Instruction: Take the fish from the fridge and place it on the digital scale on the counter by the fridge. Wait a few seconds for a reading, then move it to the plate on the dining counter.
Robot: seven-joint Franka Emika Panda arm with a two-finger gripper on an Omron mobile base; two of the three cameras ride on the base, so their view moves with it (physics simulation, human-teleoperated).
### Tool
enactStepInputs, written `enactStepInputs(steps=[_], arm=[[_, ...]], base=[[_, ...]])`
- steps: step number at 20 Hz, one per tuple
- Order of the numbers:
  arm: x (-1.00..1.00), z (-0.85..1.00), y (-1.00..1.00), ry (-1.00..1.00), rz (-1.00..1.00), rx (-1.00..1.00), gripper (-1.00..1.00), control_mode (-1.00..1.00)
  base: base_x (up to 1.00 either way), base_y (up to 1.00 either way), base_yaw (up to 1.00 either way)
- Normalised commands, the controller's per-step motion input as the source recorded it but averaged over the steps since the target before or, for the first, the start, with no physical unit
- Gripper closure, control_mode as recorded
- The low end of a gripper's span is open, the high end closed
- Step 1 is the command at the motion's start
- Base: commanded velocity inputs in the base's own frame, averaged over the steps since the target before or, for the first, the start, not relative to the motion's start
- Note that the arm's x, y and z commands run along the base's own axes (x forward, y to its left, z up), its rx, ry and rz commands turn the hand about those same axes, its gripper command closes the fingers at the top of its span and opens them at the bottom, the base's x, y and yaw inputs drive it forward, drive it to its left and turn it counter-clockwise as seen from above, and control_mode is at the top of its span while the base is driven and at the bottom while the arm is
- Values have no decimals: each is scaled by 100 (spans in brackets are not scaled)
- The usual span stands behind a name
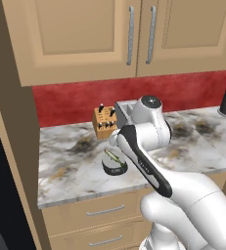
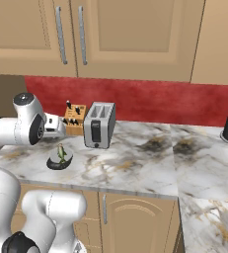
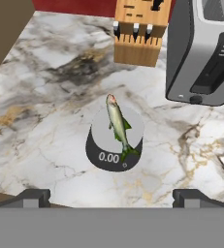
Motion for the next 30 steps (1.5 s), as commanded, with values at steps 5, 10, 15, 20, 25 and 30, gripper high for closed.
enactStepInputs(steps=[5,10,15,20,25,30], arm=[[0,-2,0,1,0,0,-100,-100],[1,-36,0,8,0,-6,-100,-100],[21,-46,0,11,1,-3,-100,-100],[35,-39,0,8,3,0,-100,-100],[48,-39,7,1,3,0,-100,-100],[41,-32,20,0,0,0,-100,-100]], base=[[0,0,0],[0,0,0],[0,0,0],[0,0,0],[0,0,0],[0,0,0]])
